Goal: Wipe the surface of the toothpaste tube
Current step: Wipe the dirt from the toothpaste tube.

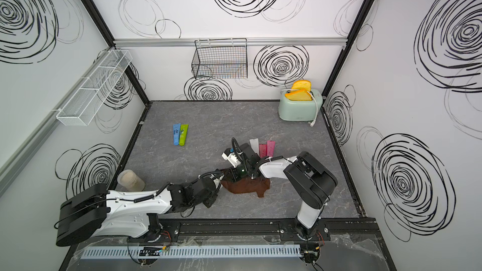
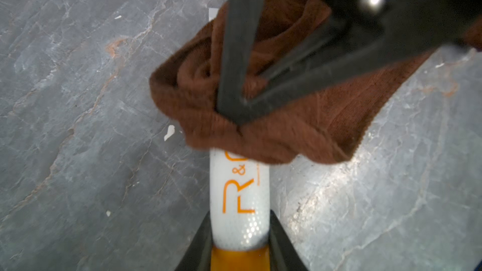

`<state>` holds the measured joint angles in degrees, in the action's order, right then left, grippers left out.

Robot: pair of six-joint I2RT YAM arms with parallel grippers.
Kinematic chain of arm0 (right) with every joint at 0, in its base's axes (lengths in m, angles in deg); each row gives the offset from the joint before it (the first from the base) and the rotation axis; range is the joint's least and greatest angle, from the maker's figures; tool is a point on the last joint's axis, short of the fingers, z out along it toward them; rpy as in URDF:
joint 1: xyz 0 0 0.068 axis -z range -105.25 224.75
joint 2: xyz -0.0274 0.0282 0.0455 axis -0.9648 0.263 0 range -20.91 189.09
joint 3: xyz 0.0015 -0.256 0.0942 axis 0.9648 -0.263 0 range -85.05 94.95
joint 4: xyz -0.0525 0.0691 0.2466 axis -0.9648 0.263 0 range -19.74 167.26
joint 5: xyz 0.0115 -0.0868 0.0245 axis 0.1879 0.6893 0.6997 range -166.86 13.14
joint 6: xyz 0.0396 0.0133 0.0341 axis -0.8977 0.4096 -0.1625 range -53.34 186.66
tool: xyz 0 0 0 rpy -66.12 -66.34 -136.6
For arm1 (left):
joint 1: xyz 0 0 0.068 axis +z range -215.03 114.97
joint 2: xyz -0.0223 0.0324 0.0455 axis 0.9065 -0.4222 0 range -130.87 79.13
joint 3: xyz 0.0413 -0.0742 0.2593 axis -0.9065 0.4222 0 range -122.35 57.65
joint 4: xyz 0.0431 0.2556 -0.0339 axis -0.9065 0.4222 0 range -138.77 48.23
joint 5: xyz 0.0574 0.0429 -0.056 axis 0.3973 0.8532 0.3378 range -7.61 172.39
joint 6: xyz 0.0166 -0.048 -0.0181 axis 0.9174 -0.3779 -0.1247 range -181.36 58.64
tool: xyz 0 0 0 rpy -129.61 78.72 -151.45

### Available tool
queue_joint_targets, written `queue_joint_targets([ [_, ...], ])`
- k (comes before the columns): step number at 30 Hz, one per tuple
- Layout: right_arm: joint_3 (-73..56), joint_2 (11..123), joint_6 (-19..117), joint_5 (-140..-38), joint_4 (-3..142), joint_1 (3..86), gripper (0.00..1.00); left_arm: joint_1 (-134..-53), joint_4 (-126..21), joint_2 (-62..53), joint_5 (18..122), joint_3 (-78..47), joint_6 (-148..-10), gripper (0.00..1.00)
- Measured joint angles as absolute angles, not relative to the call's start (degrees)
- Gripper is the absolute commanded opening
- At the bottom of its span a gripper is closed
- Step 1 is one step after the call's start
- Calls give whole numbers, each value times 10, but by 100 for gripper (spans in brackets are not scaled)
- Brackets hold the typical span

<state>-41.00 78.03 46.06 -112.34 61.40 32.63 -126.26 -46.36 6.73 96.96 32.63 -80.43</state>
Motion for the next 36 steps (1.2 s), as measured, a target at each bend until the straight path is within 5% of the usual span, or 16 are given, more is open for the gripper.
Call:
queue_joint_targets([
  [6,-431,782,461,-1101,611,382,0,-1263,-467,68,969,326,-804,0],
  [16,-412,782,450,-1095,581,277,0,-1263,-454,68,968,326,-804,0],
  [27,-464,755,467,-1072,606,415,0,-1223,-463,59,954,319,-811,2],
  [32,-483,747,465,-1077,591,401,0,-1216,-457,22,925,291,-823,65],
  [34,-486,747,463,-1078,582,399,0,-1224,-441,19,909,280,-834,80],
  [36,-487,747,461,-1079,580,398,0,-1230,-421,30,895,268,-849,83],
])
